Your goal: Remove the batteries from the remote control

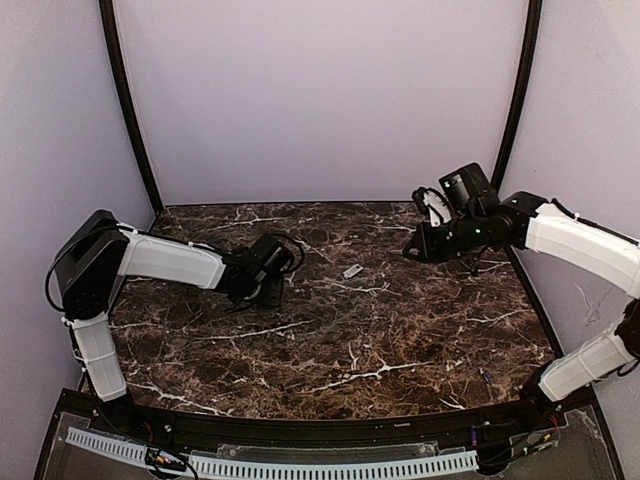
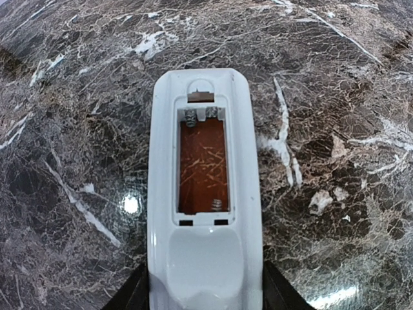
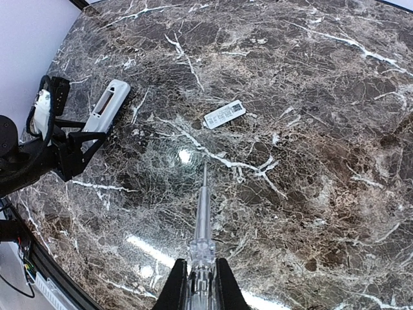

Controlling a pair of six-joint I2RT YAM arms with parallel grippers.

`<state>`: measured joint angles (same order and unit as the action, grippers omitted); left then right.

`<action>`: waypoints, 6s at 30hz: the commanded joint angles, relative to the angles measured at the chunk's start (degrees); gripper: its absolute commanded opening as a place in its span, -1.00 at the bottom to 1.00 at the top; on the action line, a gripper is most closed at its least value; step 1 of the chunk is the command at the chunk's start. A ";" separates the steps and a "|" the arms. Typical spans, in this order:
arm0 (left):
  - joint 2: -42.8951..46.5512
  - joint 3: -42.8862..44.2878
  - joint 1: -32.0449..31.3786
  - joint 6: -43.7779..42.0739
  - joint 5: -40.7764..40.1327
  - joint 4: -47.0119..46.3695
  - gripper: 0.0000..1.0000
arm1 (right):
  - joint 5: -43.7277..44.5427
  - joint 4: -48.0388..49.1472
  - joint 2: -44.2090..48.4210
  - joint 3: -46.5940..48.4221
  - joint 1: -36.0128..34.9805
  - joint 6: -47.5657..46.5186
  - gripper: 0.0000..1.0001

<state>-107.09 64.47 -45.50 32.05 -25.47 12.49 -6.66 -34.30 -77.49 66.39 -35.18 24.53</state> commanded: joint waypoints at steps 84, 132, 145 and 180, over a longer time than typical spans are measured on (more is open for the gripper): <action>27.07 -17.46 -13.93 -61.96 28.77 -25.74 0.67 | -31.58 5.59 -12.59 4.94 -10.27 -6.85 -1.00; 20.52 -12.30 -14.01 -57.74 30.53 -27.13 -0.99 | -32.81 9.25 -14.09 4.65 -12.37 -3.75 -1.00; 24.08 -14.67 -14.01 -55.34 29.37 -26.63 -0.99 | -26.06 6.32 -11.79 5.98 -12.29 -5.35 0.20; 30.41 -15.08 0.89 -9.74 1.70 3.29 -0.99 | -10.70 4.41 -6.39 7.91 -7.89 -7.71 0.60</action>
<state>-75.85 47.86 -47.37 11.99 -19.38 7.05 -17.52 -30.85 -83.05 74.74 -43.38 16.36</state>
